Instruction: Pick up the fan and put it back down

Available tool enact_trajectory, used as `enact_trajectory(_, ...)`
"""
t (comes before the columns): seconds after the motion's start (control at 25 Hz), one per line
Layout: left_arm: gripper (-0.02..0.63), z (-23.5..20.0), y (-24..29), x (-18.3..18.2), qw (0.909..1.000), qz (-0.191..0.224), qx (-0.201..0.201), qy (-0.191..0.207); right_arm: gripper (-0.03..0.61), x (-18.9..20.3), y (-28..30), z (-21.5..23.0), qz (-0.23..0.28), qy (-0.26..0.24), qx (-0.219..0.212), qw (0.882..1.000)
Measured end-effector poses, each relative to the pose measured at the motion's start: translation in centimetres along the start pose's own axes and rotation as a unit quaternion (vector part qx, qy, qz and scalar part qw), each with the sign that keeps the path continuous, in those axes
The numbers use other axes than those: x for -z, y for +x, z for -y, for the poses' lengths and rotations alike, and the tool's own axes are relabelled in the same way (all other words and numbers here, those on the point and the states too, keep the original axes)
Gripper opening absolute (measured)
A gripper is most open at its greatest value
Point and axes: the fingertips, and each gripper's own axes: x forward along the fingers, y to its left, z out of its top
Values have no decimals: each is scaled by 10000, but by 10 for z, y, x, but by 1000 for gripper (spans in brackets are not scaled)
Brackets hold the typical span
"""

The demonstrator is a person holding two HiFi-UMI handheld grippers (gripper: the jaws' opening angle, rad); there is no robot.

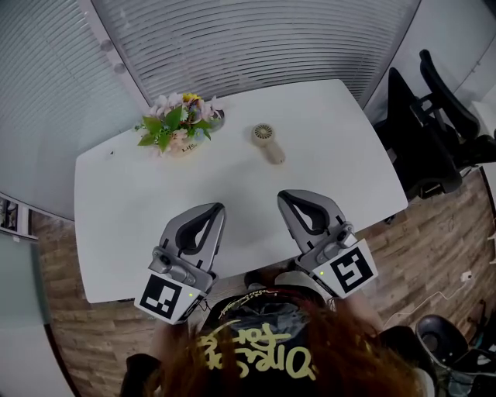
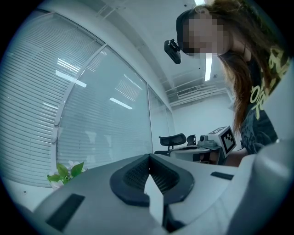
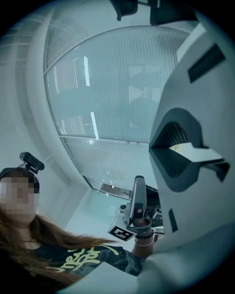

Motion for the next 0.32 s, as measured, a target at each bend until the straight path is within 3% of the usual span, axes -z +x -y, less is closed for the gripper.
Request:
enact_trajectory(0.16, -8, 1, 1, -2, 10000, 61, 40, -6, 3, -1, 0, 0, -6, -11, 25, 10000)
enact_trajectory(0.32, -9, 4, -1, 7, 9998, -165, 129, -75, 3, 0, 0, -1, -10, -6, 61, 10000)
